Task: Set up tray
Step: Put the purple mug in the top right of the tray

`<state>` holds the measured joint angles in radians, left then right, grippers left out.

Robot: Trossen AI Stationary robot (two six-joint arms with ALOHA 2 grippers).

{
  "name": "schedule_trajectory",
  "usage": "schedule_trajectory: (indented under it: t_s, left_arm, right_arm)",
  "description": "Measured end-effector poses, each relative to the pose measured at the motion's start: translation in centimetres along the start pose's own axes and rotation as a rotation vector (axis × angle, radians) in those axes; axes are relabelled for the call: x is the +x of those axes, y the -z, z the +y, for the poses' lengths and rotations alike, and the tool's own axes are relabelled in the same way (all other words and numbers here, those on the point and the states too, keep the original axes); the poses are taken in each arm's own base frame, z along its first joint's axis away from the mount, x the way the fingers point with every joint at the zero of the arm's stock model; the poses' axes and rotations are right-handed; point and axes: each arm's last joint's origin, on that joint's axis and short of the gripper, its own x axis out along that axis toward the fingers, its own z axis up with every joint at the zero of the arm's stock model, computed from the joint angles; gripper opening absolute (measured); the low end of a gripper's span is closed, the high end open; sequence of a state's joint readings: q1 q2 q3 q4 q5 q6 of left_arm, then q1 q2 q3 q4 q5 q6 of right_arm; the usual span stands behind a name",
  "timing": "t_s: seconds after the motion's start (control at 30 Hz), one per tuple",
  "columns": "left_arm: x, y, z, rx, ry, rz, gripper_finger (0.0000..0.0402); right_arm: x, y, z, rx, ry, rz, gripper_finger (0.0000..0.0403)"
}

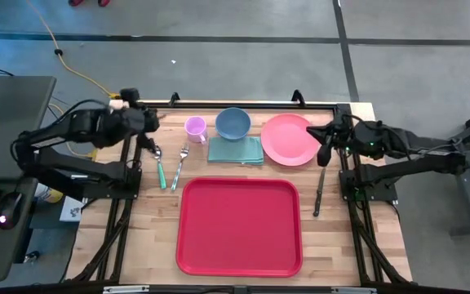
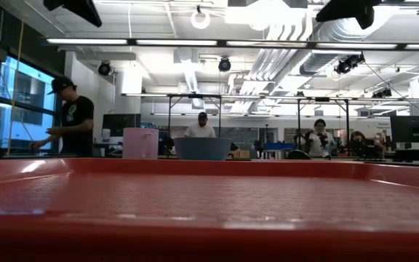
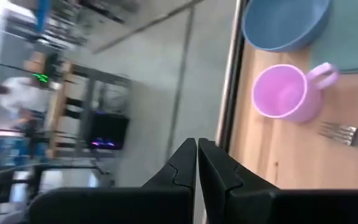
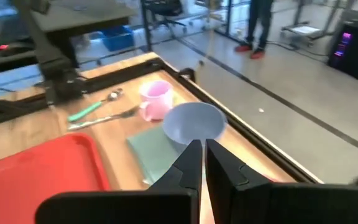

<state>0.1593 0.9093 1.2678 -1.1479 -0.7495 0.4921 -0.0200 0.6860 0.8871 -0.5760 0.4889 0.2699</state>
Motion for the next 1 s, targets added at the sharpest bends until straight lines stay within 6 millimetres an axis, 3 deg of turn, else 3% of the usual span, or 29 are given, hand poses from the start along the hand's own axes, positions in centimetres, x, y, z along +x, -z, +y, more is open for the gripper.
schedule_trajectory:
  t_s: [0.13, 0.3, 0.53, 0.63, 0.8, 1.0]
  left_arm:
    - [1.5, -0.2, 1.0, -0.064, 0.026, 0.037, 0.0049]
    - [2.0, 1.6, 1.4, -0.186, 0.029, 0.021, 0.0049]
    - [2.8, 3.1, 0.2, -0.18, 0.096, -0.152, 0.0049]
    - [4.7, 2.9, -0.4, -0.129, 0.169, -0.112, 0.0049]
    - [8.5, 2.1, -0.1, -0.155, 0.321, -0.138, 0.0052]
    - [12.0, 2.9, 0.3, -0.2, 0.454, -0.111, 0.0119]
  right_arm:
    - [-0.3, 0.7, -0.5, 0.004, 0.049, 0.058, 0.0001]
    - [-1.8, 2.5, -1.6, 0.09, 0.021, 0.171, 0.0001]
    - [-3.5, 6.5, -3.4, 0.267, -0.11, -0.001, 0.0001]
    - [-2.5, 8.2, -3.2, 0.294, -0.122, 0.024, 0.0001]
    - [-1.2, 8.7, -2.5, 0.292, -0.145, -0.009, 0.0001]
    - [-0.8, 8.8, -2.2, 0.269, -0.177, 0.023, 0.0001]
